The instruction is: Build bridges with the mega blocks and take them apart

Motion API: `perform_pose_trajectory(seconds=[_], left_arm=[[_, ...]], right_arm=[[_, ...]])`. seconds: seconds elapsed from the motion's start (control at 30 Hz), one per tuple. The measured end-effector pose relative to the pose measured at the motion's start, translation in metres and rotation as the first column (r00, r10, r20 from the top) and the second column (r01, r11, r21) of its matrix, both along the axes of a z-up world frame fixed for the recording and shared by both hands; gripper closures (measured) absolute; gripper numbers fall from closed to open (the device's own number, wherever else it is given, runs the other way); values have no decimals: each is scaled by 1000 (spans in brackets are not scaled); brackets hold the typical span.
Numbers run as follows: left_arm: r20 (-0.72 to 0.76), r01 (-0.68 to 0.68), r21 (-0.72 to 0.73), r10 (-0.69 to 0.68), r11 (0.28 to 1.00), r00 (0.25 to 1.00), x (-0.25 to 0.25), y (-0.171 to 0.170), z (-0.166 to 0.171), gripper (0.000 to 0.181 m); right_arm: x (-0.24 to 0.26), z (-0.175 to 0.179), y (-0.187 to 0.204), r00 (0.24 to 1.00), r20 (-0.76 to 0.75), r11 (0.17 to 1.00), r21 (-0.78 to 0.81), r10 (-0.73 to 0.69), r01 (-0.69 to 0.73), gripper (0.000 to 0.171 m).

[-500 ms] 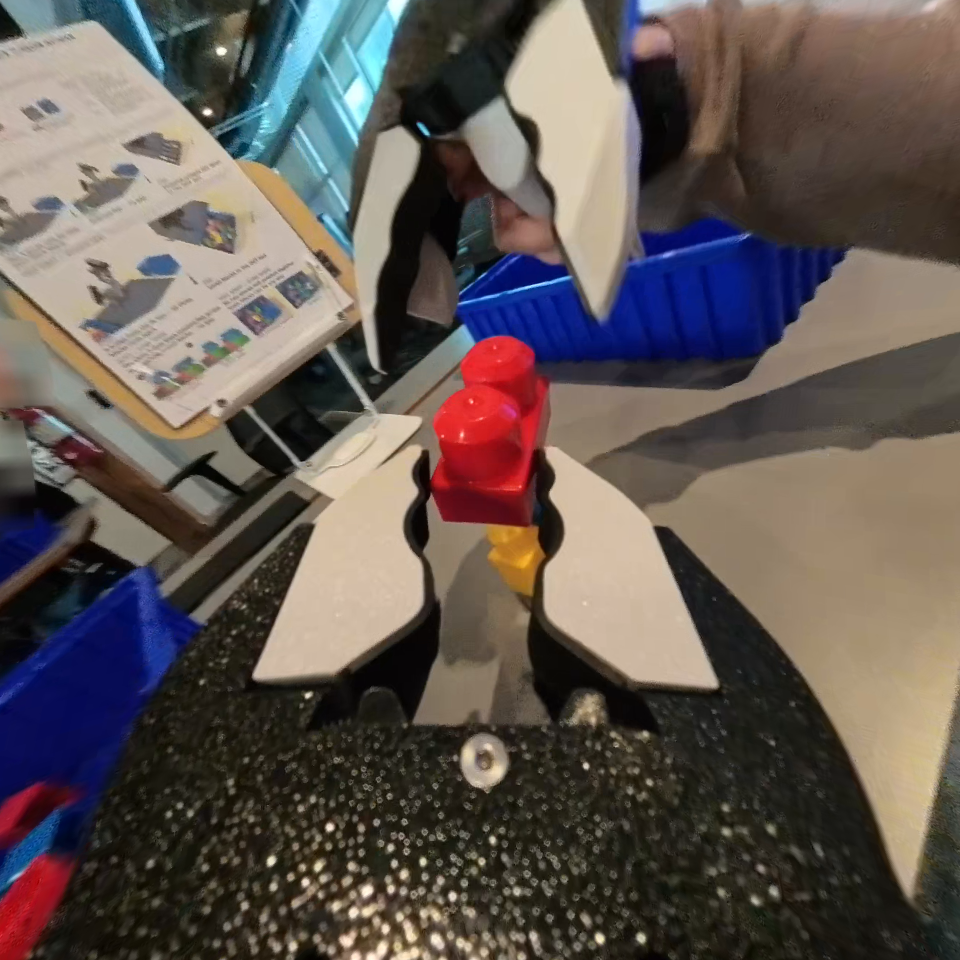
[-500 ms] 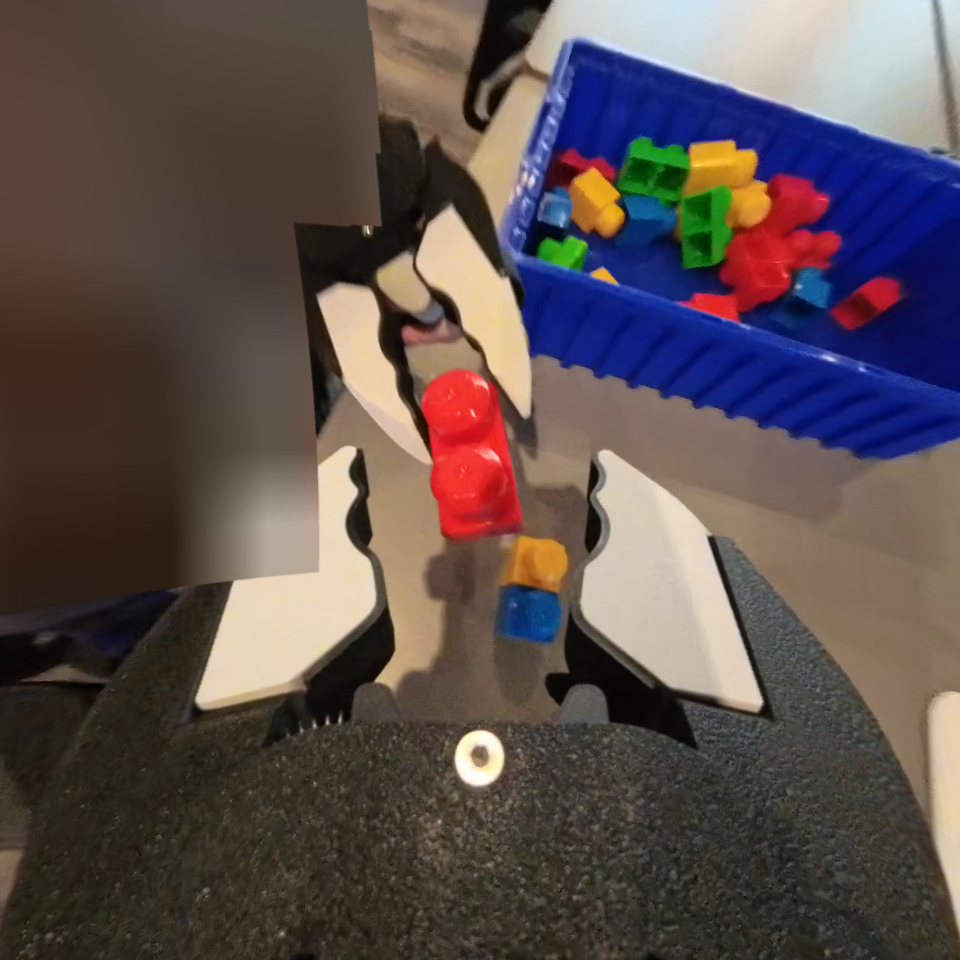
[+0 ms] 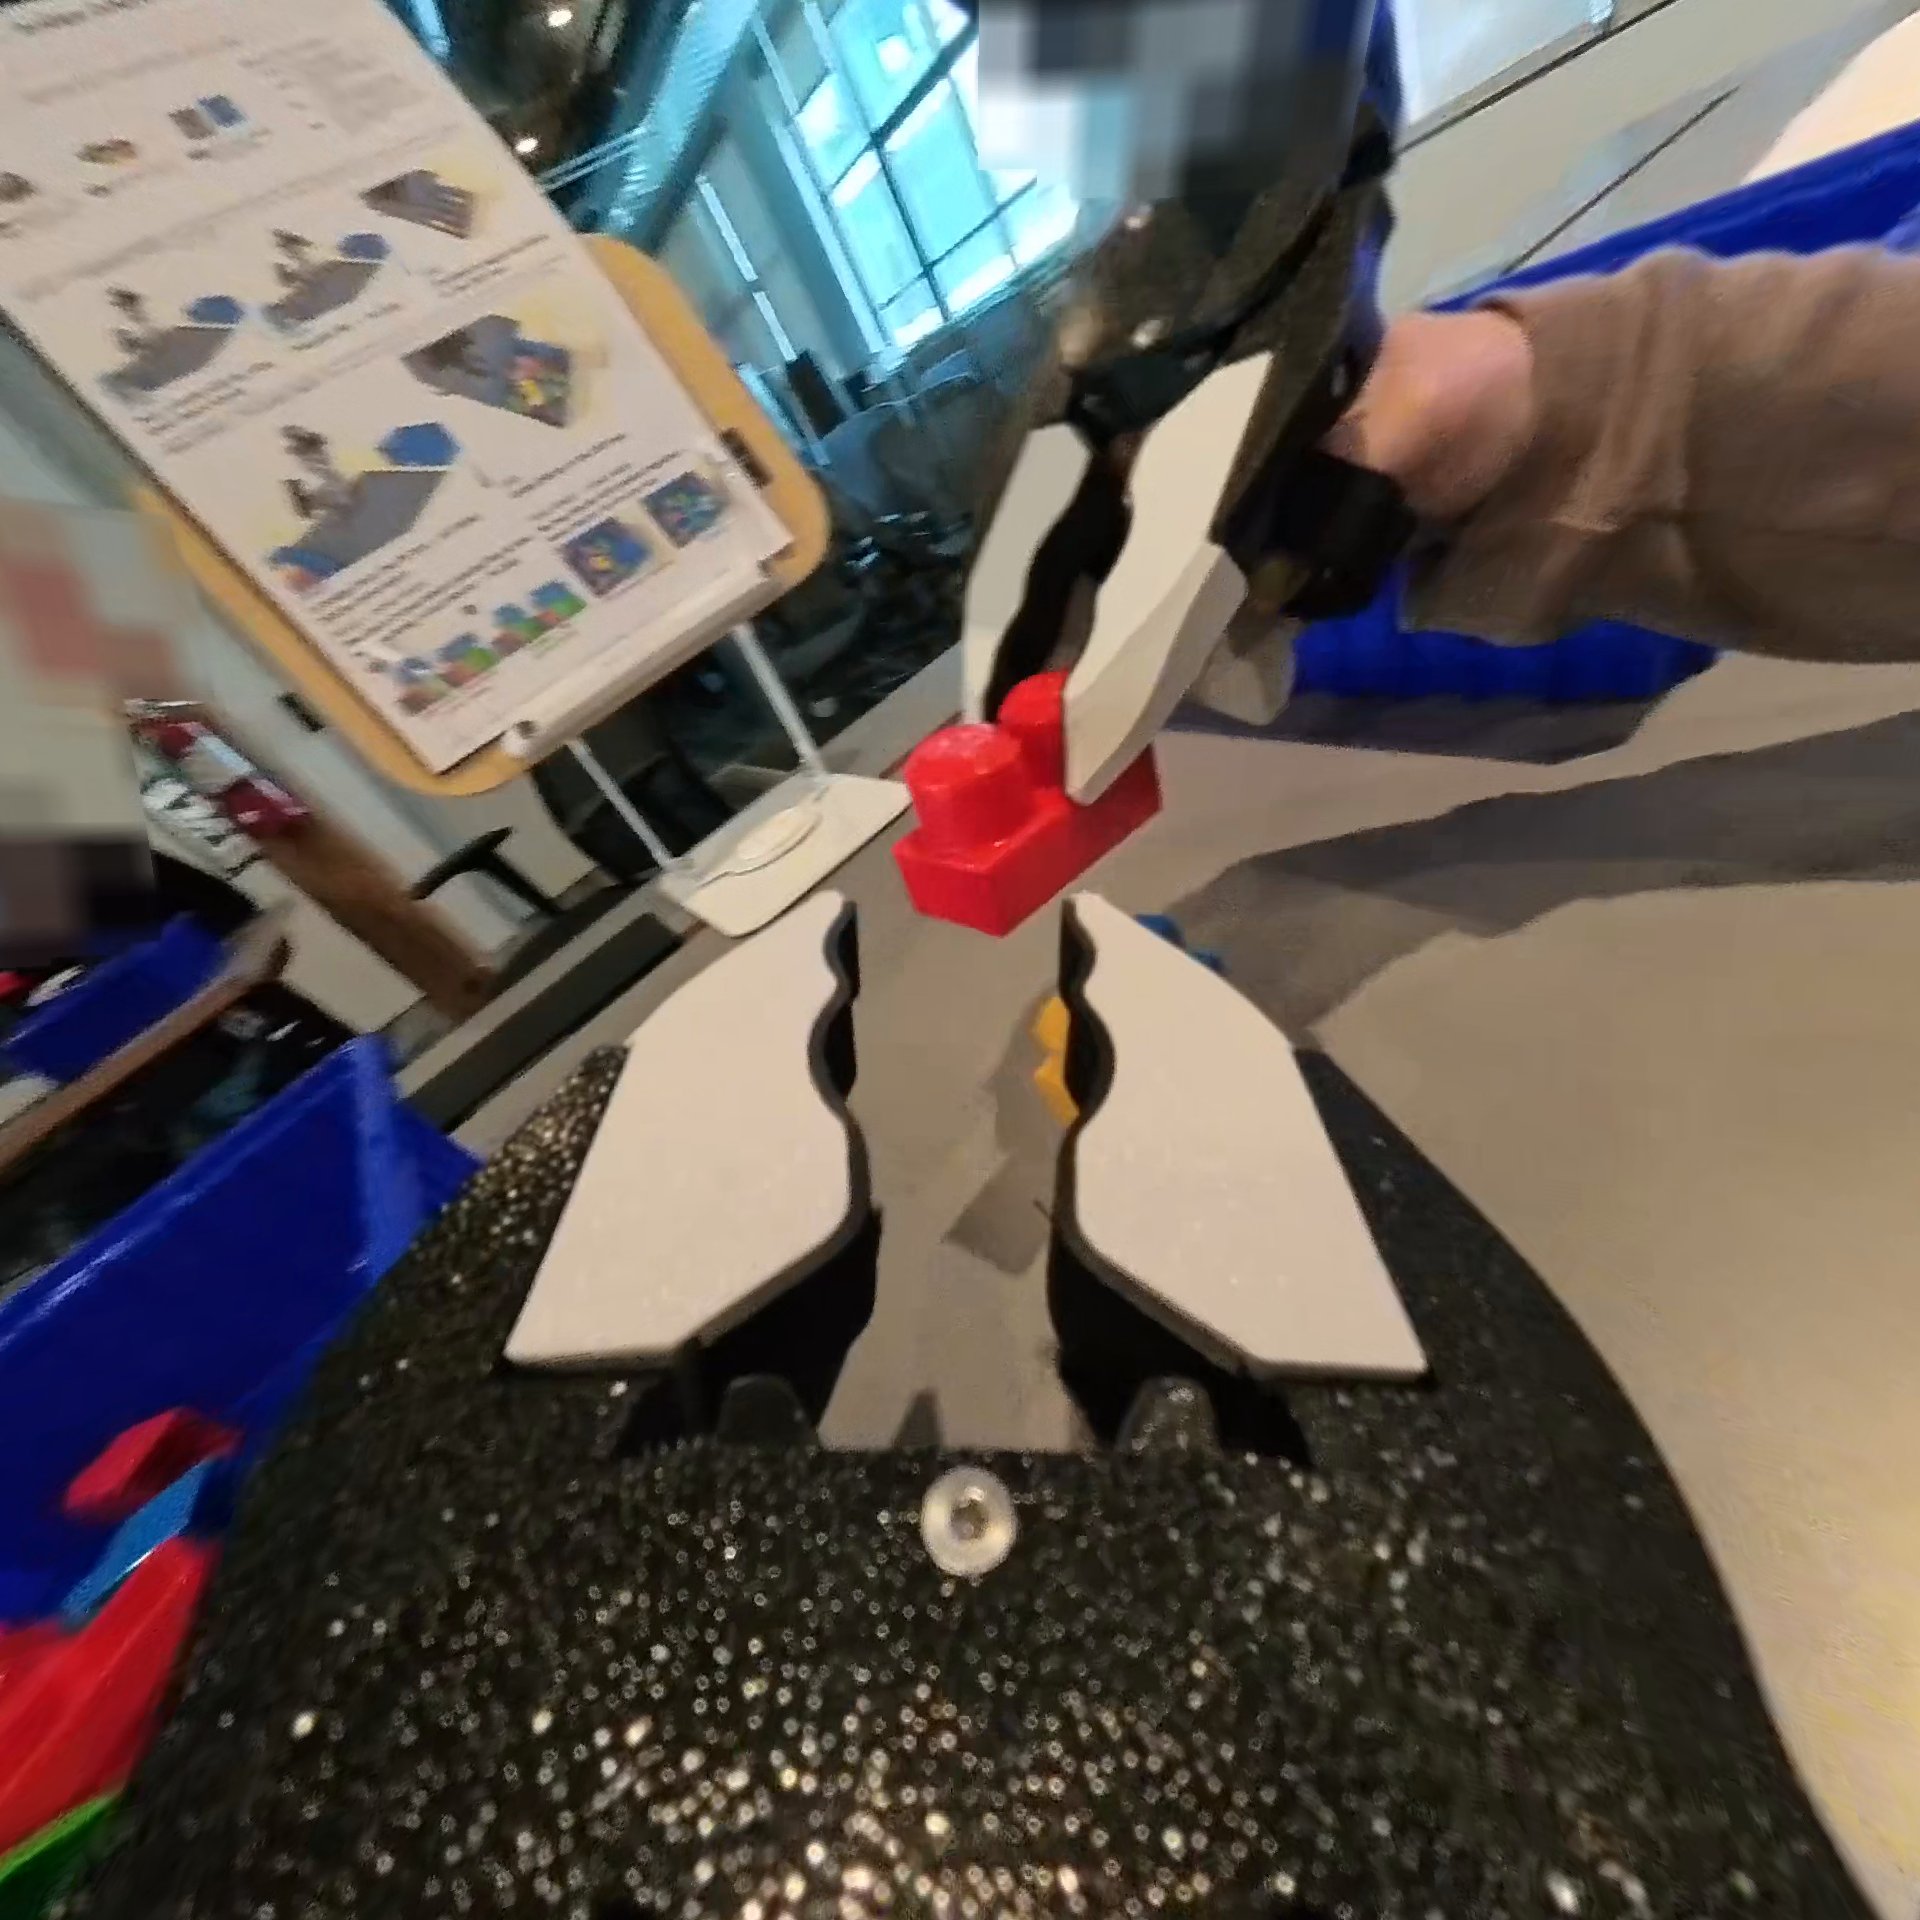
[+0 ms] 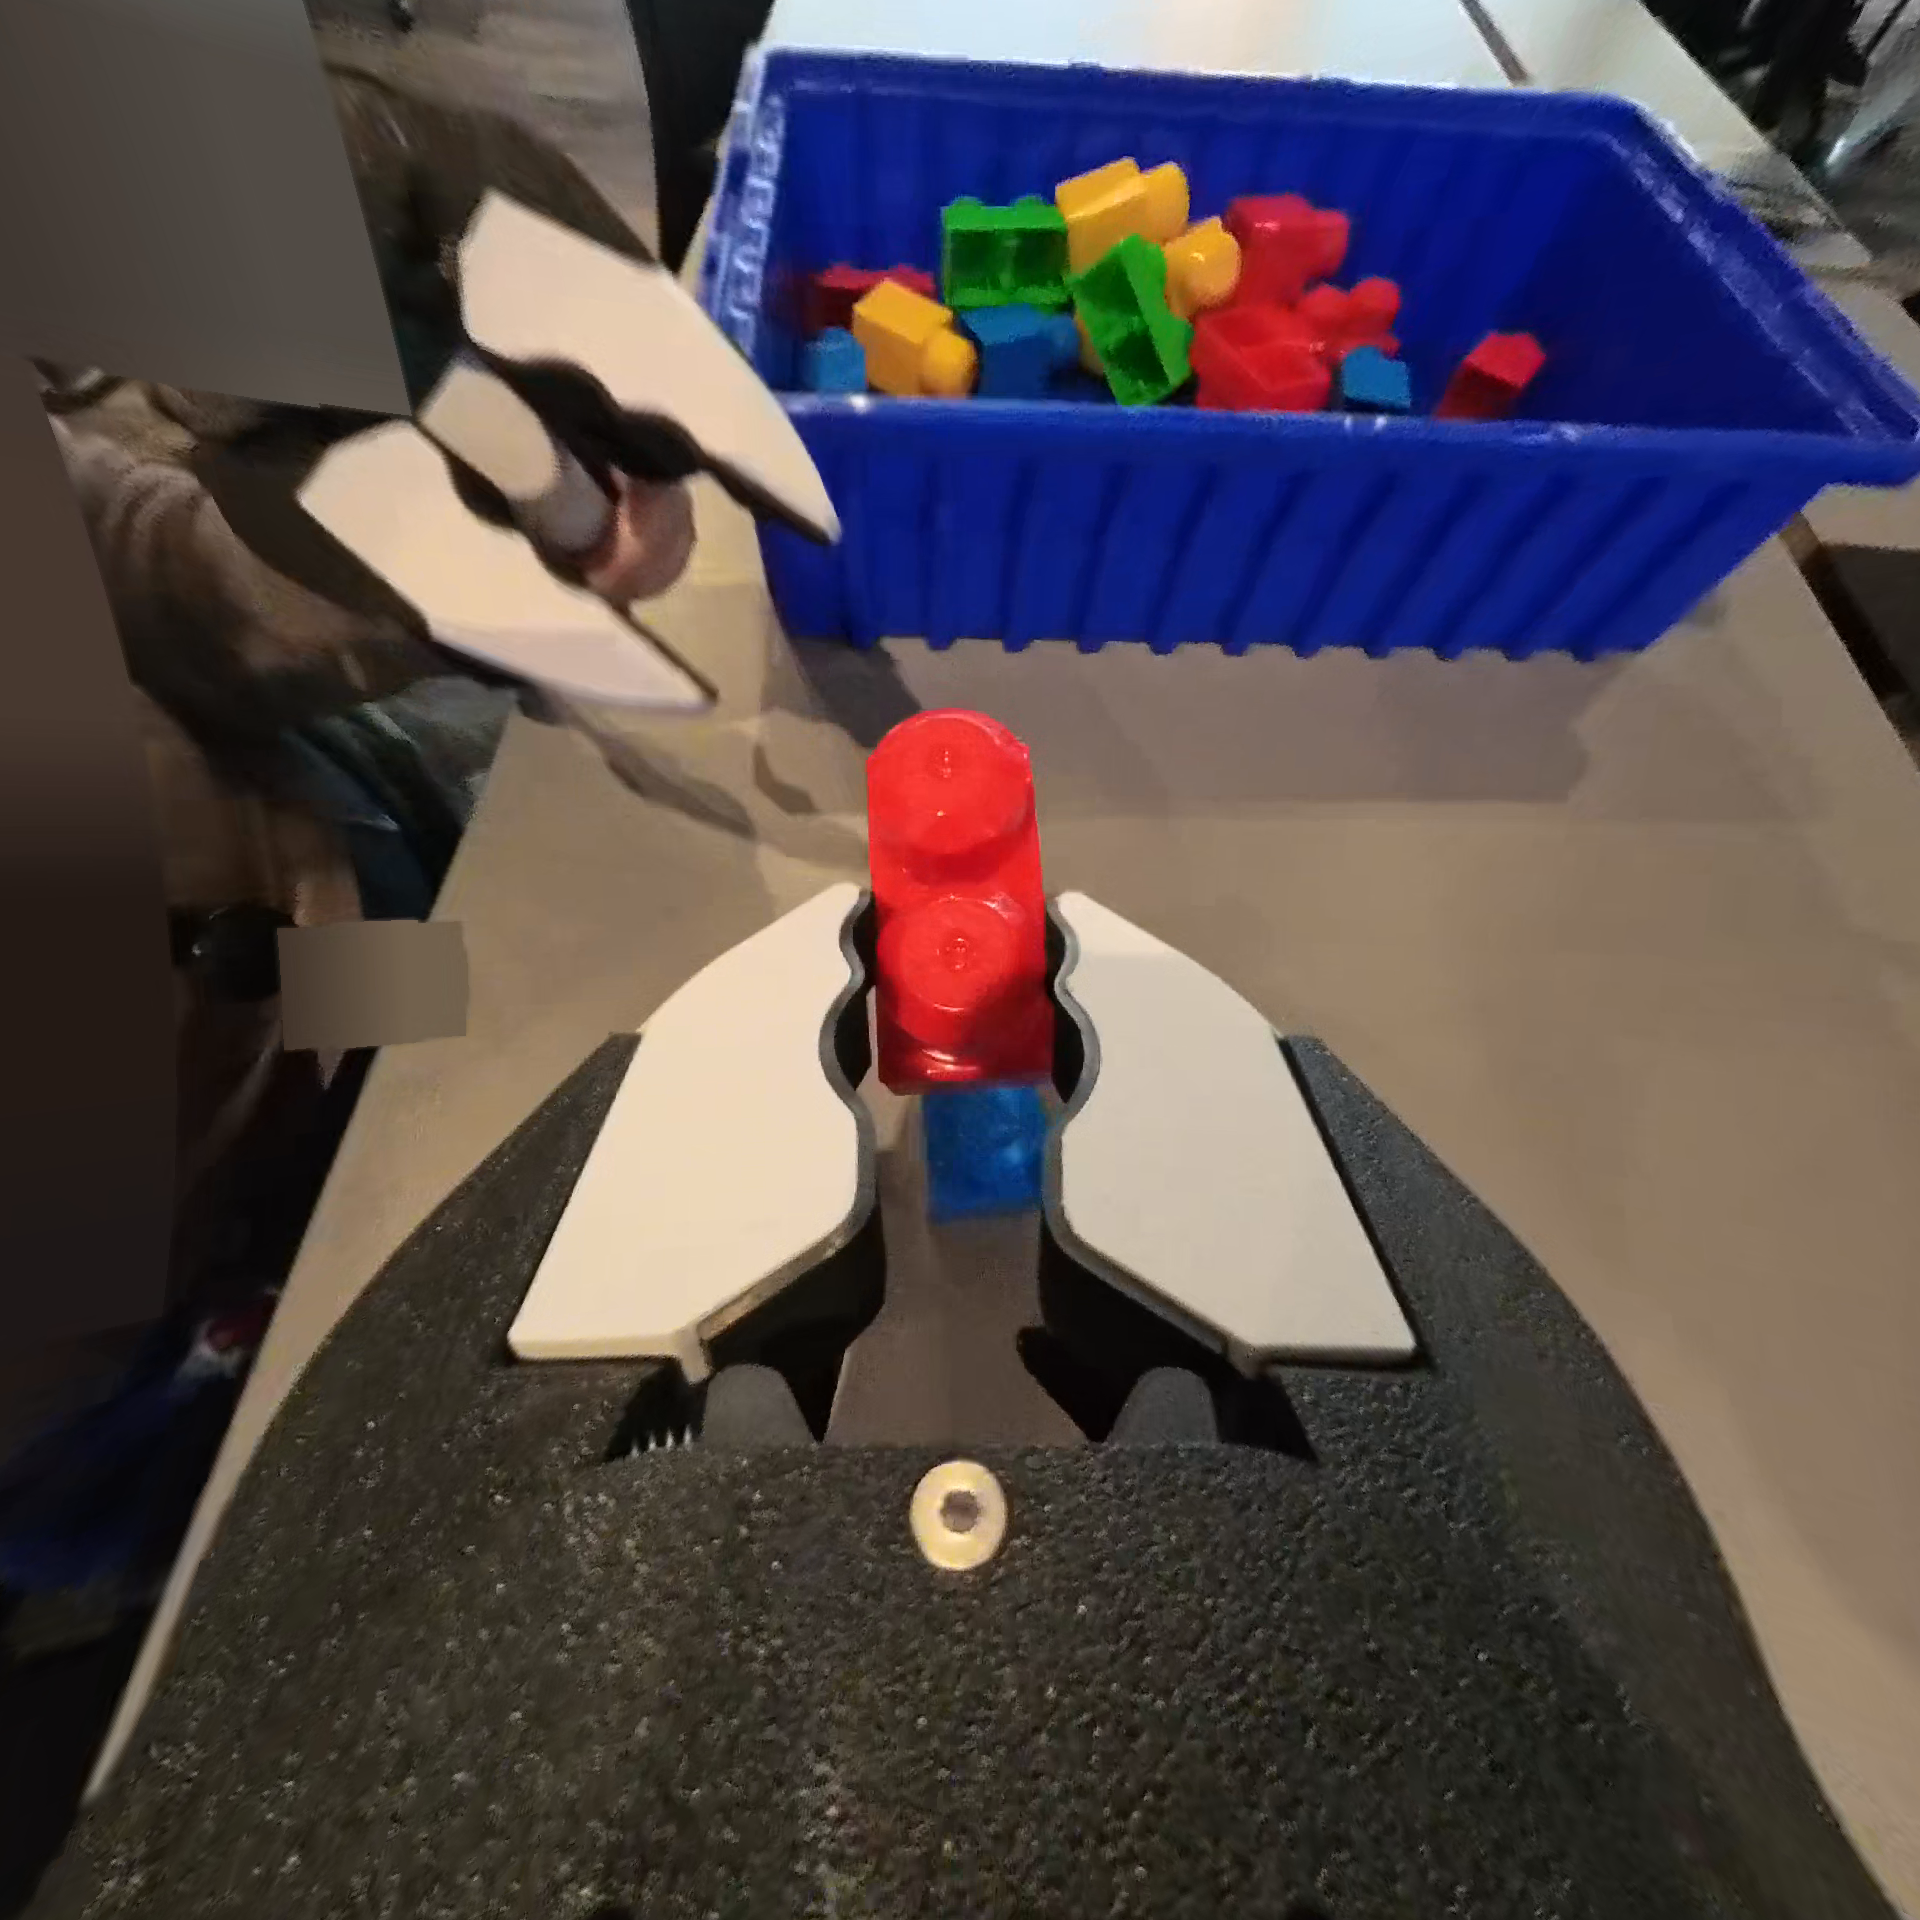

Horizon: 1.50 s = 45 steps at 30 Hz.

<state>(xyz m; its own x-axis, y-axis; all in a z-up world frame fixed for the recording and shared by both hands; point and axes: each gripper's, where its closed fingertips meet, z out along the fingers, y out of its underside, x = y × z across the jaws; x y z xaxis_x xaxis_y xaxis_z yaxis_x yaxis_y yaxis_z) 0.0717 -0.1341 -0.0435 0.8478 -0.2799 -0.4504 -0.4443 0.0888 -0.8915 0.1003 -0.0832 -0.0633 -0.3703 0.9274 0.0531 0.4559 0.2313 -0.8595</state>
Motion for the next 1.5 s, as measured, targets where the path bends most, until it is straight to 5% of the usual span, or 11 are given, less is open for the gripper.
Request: perform_pose_trajectory(seconds=[0.3, 0.57, 1.43, 1.47, 1.5], left_arm=[[72, -56, 6, 56, 998, 996, -22, -1, 4, 154], [-32, -31, -103, 28, 994, 999, -6, 17, -17, 147], [-40, -99, -137, 94, 986, 995, -11, 35, -46, 145], [-36, -111, -116, 108, 987, 994, -14, 36, -45, 141], [-29, -122, -94, 120, 988, 992, -15, 36, -43, 138]], right_arm=[[2, -33, 10, 990, 107, 996, -26, 91, -89, 141], [1, -60, 13, 977, 193, 996, -7, 92, -92, 141], [-2, -66, 13, 983, 176, 999, 11, -44, 43, 140], [-2, -68, 14, 982, 180, 998, 24, -54, 51, 138], [0, -75, 16, 975, 208, 996, 56, -75, 65, 113]])
